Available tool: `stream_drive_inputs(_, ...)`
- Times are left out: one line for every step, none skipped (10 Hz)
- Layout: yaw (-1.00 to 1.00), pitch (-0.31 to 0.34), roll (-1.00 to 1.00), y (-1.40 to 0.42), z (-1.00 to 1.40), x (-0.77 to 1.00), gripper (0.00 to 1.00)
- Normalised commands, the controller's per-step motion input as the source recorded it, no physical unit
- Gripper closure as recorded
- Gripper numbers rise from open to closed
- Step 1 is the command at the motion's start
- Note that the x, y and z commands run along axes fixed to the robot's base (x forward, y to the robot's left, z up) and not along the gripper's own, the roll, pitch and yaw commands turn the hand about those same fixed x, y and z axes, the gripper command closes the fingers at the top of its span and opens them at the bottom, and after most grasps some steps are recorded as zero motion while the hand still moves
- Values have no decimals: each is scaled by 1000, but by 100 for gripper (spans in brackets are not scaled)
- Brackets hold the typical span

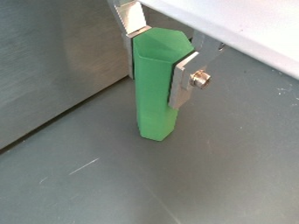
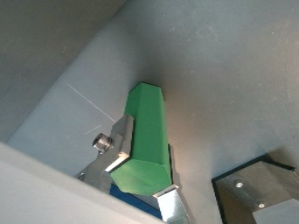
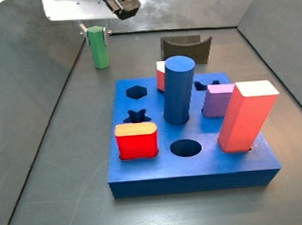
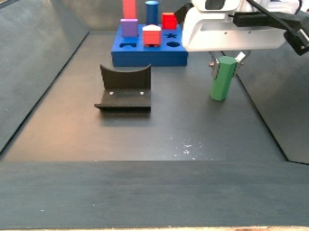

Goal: Pick up the hexagon object. Move up. Move to above the board. Insert the hexagon object.
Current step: Pick up the hexagon object, then move up, then move to above the board.

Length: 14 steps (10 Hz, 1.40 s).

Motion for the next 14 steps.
stream_drive_inputs(0, 0, 0, 0, 0, 0, 100)
stream_drive_inputs(0, 0, 0, 0, 0, 0, 100)
stream_drive_inputs(0, 0, 0, 0, 0, 0, 100)
stream_drive_inputs(0, 0, 0, 0, 0, 0, 100)
stream_drive_inputs(0, 0, 0, 0, 833, 0, 100)
stream_drive_inputs(-29, 44, -1, -9, 760, -69, 100)
stream_drive_inputs(-31, 45, 8, -2, 682, -72, 100)
stream_drive_inputs(-31, 40, 26, 12, 538, -52, 100)
stream_drive_inputs(-29, 39, 41, 15, 412, -40, 100)
stream_drive_inputs(-28, 41, 62, 19, 230, -33, 100)
stream_drive_inputs(-190, -267, -48, 145, 1000, -37, 100)
stream_drive_inputs(-174, -249, -50, 147, 1000, -39, 100)
stream_drive_inputs(-138, -192, -49, 140, 1000, -53, 100)
stream_drive_inputs(-87, -109, -35, 125, 1000, -53, 100)
